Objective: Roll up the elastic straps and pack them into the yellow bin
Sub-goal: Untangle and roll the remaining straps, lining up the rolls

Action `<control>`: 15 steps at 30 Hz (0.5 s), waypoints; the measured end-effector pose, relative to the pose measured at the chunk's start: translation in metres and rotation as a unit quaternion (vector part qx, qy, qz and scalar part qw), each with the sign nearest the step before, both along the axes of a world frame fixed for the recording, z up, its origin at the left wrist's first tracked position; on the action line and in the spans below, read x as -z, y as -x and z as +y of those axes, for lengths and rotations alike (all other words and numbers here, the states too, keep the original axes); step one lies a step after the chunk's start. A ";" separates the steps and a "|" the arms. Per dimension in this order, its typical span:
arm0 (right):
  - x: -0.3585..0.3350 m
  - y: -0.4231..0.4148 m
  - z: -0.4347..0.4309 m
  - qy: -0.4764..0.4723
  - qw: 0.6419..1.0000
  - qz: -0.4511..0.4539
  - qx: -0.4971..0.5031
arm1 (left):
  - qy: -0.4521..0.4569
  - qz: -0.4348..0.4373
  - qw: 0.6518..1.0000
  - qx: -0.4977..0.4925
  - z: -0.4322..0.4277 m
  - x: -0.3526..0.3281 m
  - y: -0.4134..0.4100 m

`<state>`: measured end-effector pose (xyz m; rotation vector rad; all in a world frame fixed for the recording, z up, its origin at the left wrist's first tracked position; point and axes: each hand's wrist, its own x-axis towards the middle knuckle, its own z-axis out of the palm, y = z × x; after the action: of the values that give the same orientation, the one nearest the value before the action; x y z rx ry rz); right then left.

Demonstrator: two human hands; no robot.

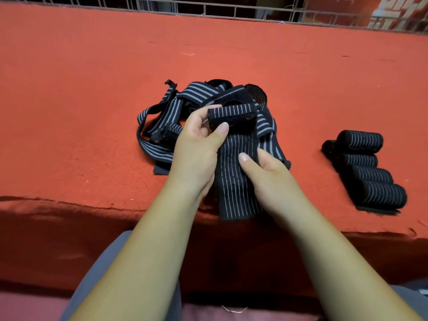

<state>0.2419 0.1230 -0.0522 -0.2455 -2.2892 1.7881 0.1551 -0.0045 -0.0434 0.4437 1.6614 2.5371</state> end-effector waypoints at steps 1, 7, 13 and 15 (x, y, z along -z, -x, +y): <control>0.001 0.000 0.001 0.006 1.000 0.004 -0.012 | 0.004 0.003 1.000 -0.002 -0.002 0.001 0.002; 0.007 0.004 0.001 0.018 0.998 0.009 -0.059 | 0.011 0.012 0.999 -0.034 -0.006 0.007 0.005; 0.013 0.006 0.000 0.103 0.992 -0.017 -0.072 | 0.052 0.049 0.996 -0.048 -0.006 0.011 0.005; 0.010 0.004 0.000 0.124 0.990 -0.022 -0.071 | 0.077 0.072 0.993 -0.046 -0.007 0.011 0.006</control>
<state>0.2377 0.1228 -0.0617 -0.1677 -2.1581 2.1615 0.1490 -0.0116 -0.0547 0.5607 1.9556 2.4664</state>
